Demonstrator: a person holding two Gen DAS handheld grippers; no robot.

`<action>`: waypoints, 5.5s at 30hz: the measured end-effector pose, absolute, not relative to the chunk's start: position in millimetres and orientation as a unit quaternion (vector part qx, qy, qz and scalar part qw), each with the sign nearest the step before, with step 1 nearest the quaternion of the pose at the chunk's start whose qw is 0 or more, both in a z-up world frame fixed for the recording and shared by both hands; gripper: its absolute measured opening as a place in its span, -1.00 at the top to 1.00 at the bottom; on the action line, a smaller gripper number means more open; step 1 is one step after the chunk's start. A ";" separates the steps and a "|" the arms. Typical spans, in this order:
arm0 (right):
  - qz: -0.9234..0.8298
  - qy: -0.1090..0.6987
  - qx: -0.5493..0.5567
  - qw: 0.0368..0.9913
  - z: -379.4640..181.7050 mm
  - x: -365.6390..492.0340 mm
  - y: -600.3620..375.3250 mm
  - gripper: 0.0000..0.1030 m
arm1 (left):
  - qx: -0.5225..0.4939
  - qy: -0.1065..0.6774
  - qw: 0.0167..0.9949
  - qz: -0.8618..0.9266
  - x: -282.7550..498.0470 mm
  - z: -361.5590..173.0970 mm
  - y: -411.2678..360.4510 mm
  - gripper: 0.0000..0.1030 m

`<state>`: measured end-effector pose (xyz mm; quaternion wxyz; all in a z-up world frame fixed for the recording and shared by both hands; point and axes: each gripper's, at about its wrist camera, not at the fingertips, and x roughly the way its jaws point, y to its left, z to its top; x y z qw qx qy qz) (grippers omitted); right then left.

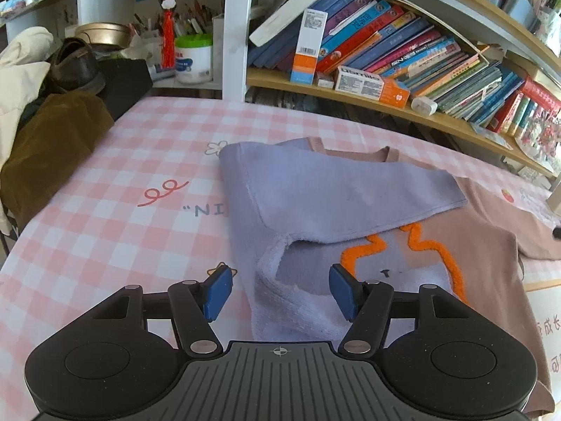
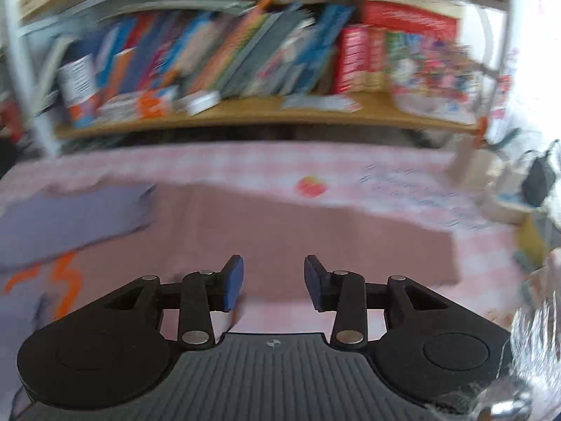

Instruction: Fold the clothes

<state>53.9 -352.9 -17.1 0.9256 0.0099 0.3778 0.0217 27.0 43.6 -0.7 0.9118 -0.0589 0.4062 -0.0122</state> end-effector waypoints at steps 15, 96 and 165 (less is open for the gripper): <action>0.097 0.441 0.008 0.892 -47.1 -37.2 -312.1 0.22 | -0.029 0.393 0.917 -0.061 3.7 10.7 -3.6 -0.24; 0.052 0.461 0.026 0.886 -45.9 -43.0 -301.7 0.94 | 0.058 0.444 0.888 -0.110 -5.2 -38.2 16.2 0.80; 0.041 0.408 0.055 0.910 -38.1 -60.8 -352.1 -0.01 | 0.050 0.231 0.968 -0.086 135.7 20.1 -113.0 0.94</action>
